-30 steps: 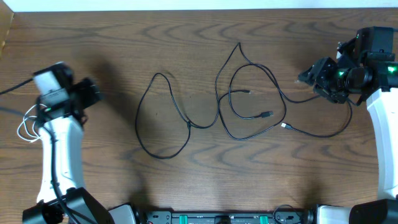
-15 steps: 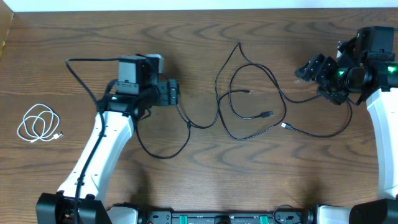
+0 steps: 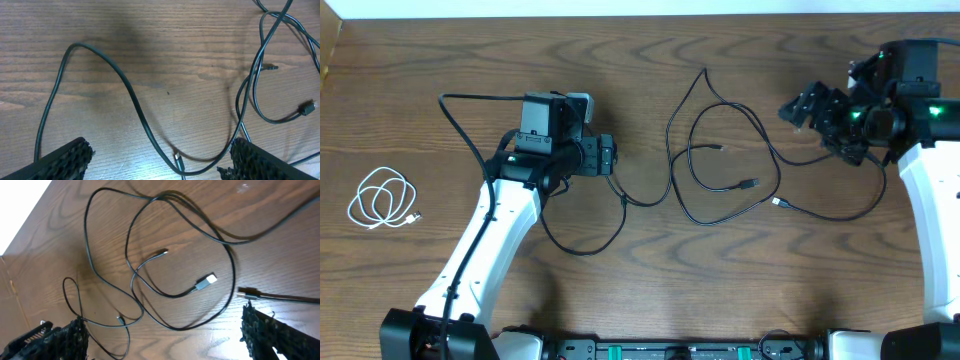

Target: Untangle cables

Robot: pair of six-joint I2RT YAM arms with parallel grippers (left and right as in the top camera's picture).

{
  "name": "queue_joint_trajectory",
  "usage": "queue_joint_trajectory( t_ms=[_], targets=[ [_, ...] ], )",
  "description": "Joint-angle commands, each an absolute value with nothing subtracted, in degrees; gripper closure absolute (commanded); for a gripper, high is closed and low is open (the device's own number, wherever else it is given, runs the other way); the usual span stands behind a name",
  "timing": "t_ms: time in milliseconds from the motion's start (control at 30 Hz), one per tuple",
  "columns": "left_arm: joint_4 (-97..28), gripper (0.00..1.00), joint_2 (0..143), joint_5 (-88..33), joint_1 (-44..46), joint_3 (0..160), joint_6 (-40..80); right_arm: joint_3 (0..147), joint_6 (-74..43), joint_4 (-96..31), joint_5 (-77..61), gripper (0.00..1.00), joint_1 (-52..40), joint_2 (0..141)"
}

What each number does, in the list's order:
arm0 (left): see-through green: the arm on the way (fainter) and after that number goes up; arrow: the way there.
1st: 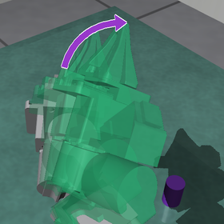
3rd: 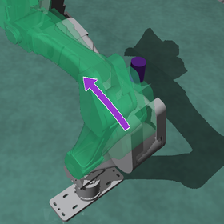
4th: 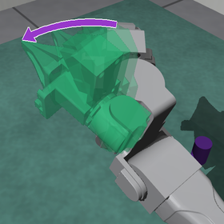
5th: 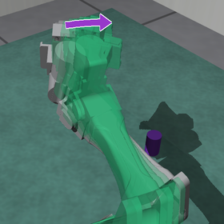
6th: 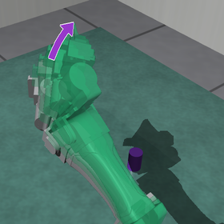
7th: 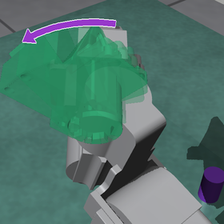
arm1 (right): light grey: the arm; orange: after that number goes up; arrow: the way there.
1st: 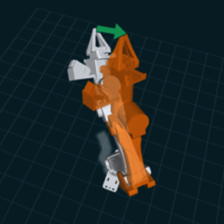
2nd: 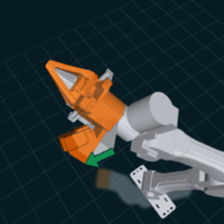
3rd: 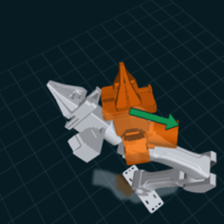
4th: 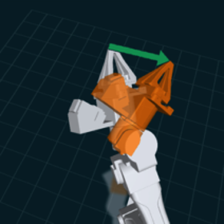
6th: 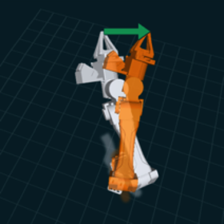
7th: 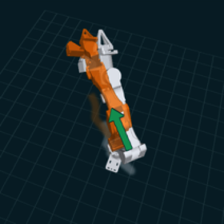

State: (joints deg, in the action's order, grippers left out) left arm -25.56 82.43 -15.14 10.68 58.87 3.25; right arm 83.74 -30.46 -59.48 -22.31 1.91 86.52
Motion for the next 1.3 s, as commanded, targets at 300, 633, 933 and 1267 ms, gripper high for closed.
queue_joint_trajectory(
  t_ms=[300,633,933,1267],
  targets=[
    [-26.6,0.11,82.0,-15.4,10.7,59.2,3.6,84.1,-29.7,-59.0,-22.6,0.01,0.4,86.5],
    [-26.5,0.11,82.0,-15.4,10.7,59.2,3.6,84.1,-29.7,-58.9,-22.6,0.01,0.4,86.5],
    [-26.8,0.11,82.0,-15.4,10.7,59.2,3.6,84.1,-29.7,-58.9,-22.6,0.01,0.4,86.5],
    [-27.2,0.11,82.0,-15.4,10.7,59.2,3.6,84.1,-27.7,-59.0,-22.6,0.01,0.0,86.5]
  ],
)
